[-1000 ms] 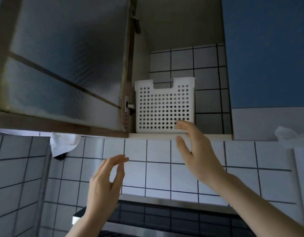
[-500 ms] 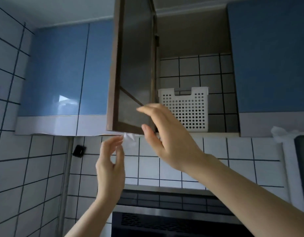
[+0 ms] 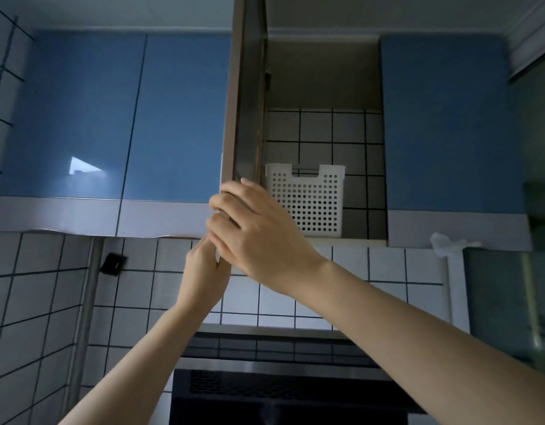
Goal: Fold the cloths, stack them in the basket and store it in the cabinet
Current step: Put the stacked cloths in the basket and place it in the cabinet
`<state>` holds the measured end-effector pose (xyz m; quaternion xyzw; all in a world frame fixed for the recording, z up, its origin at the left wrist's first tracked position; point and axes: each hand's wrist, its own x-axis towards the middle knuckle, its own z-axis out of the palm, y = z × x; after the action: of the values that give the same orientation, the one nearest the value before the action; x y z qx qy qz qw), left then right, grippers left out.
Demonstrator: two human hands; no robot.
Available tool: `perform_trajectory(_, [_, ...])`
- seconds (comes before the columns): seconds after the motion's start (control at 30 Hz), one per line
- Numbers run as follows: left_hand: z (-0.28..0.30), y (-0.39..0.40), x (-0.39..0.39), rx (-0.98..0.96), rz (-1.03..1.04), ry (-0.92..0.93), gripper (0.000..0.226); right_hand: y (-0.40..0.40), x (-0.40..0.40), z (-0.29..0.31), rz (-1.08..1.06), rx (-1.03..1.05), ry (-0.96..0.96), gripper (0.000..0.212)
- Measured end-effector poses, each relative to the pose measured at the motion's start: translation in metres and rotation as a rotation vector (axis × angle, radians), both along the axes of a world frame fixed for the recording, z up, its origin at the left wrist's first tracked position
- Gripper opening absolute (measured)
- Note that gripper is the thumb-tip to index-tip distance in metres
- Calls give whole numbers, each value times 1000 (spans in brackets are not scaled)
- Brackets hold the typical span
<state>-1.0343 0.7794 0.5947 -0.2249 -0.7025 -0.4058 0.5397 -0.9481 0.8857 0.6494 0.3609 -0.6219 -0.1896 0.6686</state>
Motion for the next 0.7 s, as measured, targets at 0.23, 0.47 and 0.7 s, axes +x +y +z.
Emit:
perform_trajectory(0.23, [1,63,5,-94,-111,96,18,100,15,-15,-104,-85,0,15])
perform_trajectory(0.47, [11,142,-25,-293,44,299,15,219,-7,-38,-189,-280,-86,21])
perform_trajectory(0.7, [14,227,-80,-301,155,385,17,327,-82,-54,-282,-364,-162,46])
